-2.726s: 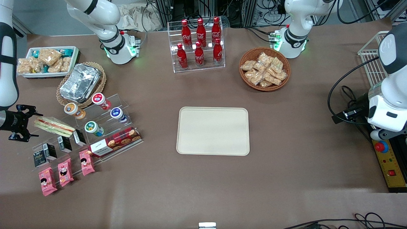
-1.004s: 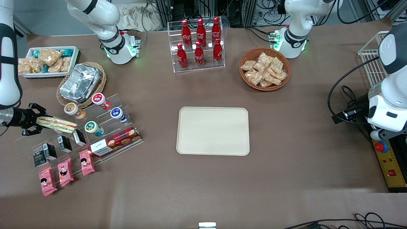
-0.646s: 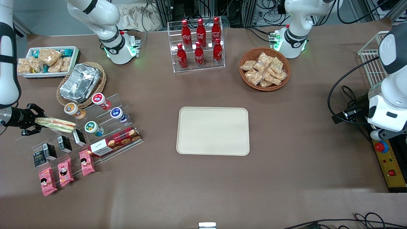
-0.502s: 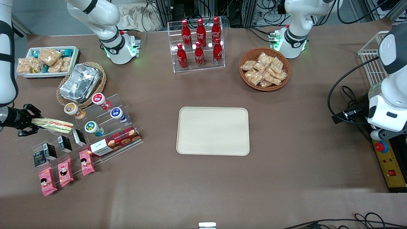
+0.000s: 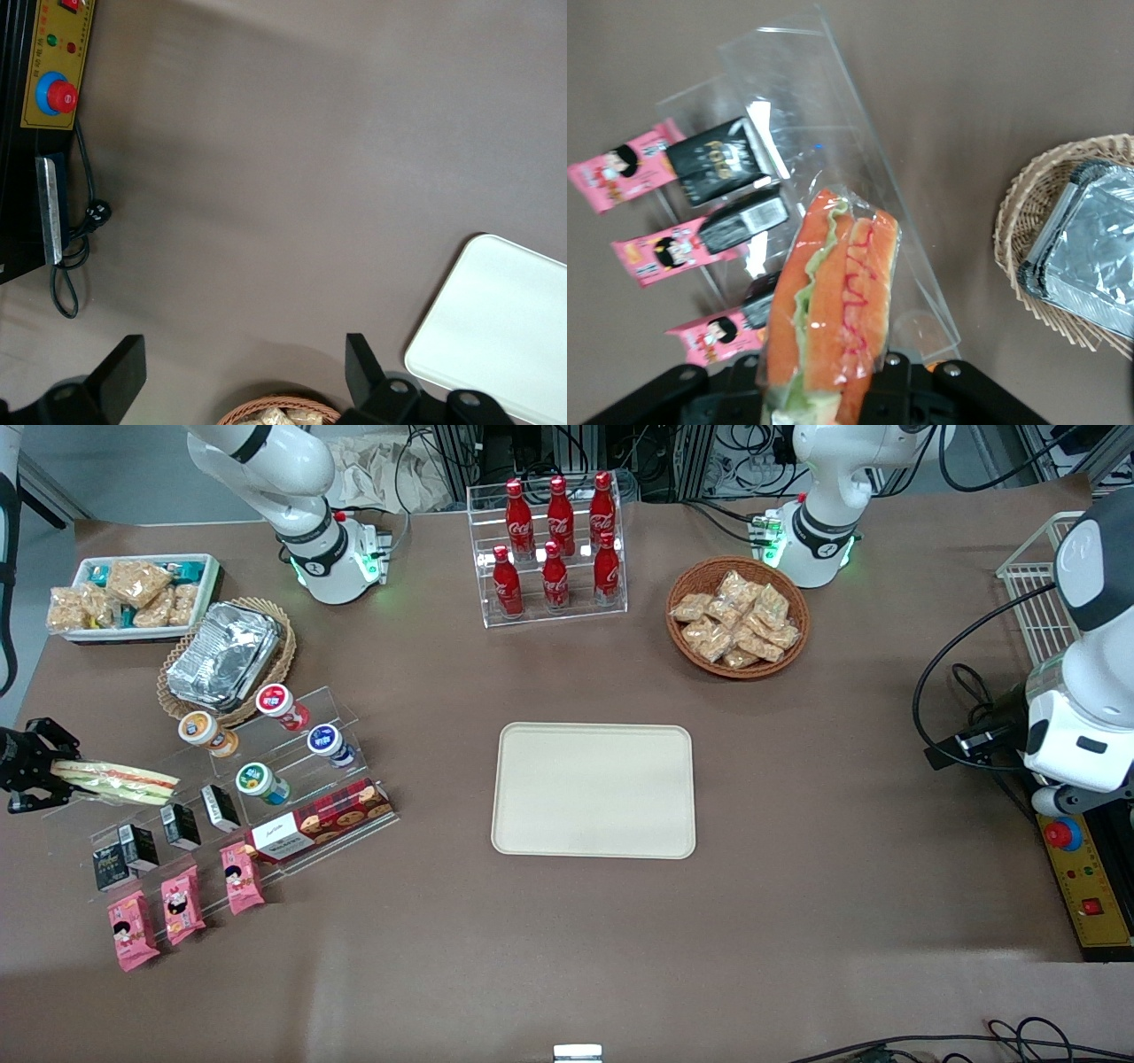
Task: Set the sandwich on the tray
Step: 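Lift the sandwich off the rack with the right gripper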
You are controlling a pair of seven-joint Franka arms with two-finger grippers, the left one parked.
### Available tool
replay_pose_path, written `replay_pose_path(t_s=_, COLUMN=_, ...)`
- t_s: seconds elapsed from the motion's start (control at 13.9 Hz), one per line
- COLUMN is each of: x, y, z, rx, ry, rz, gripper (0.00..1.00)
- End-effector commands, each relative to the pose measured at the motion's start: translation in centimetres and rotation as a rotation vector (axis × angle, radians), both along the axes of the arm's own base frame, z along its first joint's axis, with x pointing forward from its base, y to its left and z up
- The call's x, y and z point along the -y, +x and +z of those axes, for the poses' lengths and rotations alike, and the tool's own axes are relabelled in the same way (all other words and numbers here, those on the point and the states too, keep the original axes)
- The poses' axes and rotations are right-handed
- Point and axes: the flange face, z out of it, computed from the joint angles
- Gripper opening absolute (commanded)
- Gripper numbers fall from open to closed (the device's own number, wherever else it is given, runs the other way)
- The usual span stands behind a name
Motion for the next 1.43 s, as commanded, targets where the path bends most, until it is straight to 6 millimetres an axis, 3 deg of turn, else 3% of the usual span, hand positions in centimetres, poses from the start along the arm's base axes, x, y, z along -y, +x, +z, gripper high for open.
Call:
replay_pose_path(t_s=0.0, x=-0.9, y=0.9, z=3.2, rx=0.021, ry=0.004, rz=0.041, gripper=0.37)
replay_pose_path(t_s=0.29, x=-1.0, y=1.9, z=7.4, rx=0.072, ry=0.003, rz=0.277, gripper=0.37)
replay_pose_path(t_s=0.36, x=-1.7, y=2.0, z=8.3, rx=0.086, ry=0.005, rz=0.356, gripper=0.37)
replay_pose_path(t_s=0.57, x=-6.2, y=3.2, z=10.9, rx=0.097, ry=0.031, rz=0.606, gripper=0.37)
replay_pose_path(t_s=1.08, x=-21.0, y=5.3, z=12.2, rx=0.174, ry=0.089, rz=1.161, gripper=0.37)
replay_pose_path(t_s=1.36, x=-32.1, y=5.2, z=12.7, rx=0.25, ry=0.102, rz=1.454, gripper=0.37)
